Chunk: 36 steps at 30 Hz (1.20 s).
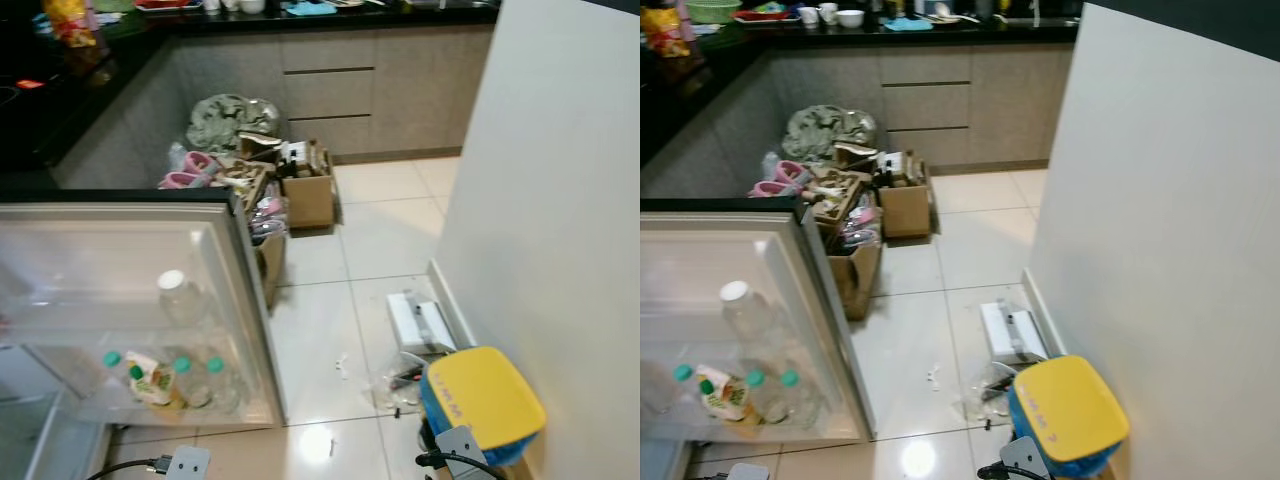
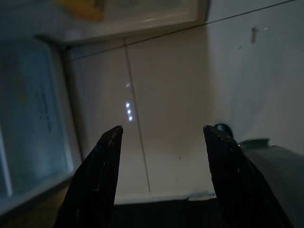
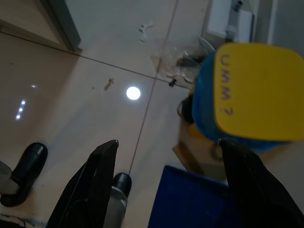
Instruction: Restocking fridge
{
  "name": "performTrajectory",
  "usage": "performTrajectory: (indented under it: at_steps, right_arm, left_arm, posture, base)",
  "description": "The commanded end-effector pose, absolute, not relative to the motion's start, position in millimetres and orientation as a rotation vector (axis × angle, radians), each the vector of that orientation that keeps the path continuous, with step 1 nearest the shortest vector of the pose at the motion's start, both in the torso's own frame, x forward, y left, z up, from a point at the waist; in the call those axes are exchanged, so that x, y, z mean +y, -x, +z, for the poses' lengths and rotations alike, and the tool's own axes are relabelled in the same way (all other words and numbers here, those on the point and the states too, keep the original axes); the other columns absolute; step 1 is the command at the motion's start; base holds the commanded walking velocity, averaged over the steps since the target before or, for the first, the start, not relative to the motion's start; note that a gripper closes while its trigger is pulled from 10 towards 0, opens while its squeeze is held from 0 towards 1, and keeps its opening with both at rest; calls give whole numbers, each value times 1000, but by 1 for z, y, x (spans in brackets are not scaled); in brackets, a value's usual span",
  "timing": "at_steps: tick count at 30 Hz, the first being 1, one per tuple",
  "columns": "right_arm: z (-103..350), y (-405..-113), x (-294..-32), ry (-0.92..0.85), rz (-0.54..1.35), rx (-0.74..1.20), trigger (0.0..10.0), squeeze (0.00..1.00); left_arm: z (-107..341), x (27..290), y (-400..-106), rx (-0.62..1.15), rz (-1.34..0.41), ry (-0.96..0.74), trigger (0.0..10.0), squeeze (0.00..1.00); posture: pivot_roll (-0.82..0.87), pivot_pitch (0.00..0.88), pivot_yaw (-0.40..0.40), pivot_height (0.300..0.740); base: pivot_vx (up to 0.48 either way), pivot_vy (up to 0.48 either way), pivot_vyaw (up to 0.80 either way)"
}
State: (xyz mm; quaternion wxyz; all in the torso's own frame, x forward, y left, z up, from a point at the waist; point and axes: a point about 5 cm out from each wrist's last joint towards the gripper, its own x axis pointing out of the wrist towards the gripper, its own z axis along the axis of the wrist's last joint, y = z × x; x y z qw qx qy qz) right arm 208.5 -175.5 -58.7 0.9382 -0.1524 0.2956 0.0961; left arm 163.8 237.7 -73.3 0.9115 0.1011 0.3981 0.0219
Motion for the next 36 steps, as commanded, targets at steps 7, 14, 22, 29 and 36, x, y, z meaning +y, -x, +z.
performTrajectory:
  at_steps: [7,14,22,29,36]
  right_arm:
    - [-64,-202,-176,320,190,639,10000,0]
    - [-63,-203,-181,338,154,644,10000,0]
    - [-63,-203,-182,340,145,644,10000,0]
    - [-64,-202,-183,345,139,648,10000,0]
    - [-64,-202,-184,348,133,652,10000,0]
  left_arm:
    - [-79,239,-153,862,50,-201,10000,0]
    - [-80,238,-152,866,46,-199,10000,0]
    - [-80,237,-152,870,45,-199,10000,0]
    - [-81,237,-151,872,42,-198,10000,0]
    - [-81,236,-151,871,41,-196,10000,0]
  posture:
    - [-79,92,29,740]
    - [-78,96,30,740]
    - [-79,97,30,740]
    - [-80,98,30,740]
    - [-79,98,30,740]
  base:
    - [0,0,75]
    - [0,0,686]
    - [0,0,800]
    - [0,0,800]
    - [0,0,800]
